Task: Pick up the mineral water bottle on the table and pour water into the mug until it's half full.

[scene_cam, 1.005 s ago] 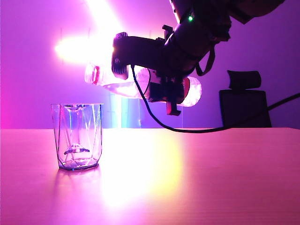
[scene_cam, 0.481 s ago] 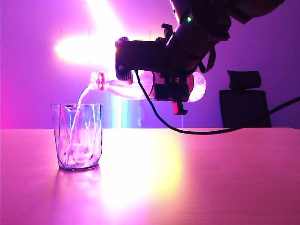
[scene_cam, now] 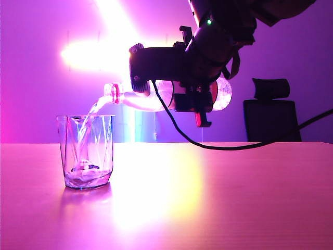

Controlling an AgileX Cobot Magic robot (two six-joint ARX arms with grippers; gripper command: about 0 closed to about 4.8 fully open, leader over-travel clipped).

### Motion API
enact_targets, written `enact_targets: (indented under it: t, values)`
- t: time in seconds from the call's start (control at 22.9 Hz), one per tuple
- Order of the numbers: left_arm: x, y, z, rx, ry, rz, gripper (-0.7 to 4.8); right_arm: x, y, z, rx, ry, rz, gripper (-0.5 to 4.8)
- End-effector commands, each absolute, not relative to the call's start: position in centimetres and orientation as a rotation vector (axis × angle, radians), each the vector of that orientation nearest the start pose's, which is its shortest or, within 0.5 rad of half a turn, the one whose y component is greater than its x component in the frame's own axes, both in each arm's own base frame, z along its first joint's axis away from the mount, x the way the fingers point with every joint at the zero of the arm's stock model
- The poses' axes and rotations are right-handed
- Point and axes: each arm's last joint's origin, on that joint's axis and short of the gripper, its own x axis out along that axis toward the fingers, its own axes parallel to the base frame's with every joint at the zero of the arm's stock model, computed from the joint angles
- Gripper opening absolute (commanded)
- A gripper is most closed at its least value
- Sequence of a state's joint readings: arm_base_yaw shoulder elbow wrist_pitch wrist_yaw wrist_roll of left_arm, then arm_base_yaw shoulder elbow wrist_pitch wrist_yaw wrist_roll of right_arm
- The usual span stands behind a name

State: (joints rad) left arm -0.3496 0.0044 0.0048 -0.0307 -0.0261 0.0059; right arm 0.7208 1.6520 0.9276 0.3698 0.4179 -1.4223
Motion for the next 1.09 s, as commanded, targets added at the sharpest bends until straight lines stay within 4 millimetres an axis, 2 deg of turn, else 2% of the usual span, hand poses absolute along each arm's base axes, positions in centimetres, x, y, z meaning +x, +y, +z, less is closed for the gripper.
enact_targets:
  t: [0.04,1.09]
  values:
    - [9.19,-3.28,16.39,0.007,0.018,-0.327,-0.02,27.44,22.58,22.88,-1.553,-0.019,0.411,2.37]
    - [9.19,-3.28,16.39,0.007,0.018,-0.327,-0.02,27.45,22.53,22.89,-1.613,-0.014,0.391,2.37]
